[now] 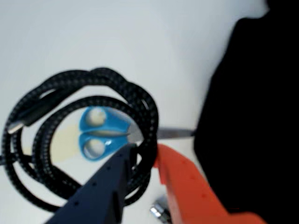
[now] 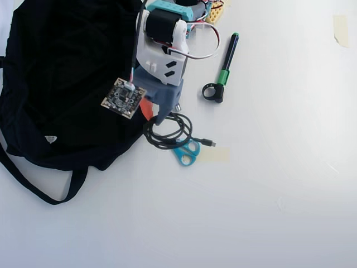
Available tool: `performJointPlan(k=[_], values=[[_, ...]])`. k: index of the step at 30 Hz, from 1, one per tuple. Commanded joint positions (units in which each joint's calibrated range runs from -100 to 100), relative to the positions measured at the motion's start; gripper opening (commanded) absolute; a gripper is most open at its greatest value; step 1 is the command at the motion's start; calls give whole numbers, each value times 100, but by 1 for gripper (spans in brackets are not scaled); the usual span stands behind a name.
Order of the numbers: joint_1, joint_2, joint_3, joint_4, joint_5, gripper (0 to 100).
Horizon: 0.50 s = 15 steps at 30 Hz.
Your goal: Put the cable into the black bag
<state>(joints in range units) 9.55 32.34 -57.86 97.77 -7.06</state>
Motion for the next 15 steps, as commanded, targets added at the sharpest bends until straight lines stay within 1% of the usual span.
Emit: performJointPlan(k=[1, 6, 15], values=[[406, -445, -207, 146, 40, 2], [877, -445, -153, 154, 45, 2], [1506, -454, -234, 129, 391, 2]])
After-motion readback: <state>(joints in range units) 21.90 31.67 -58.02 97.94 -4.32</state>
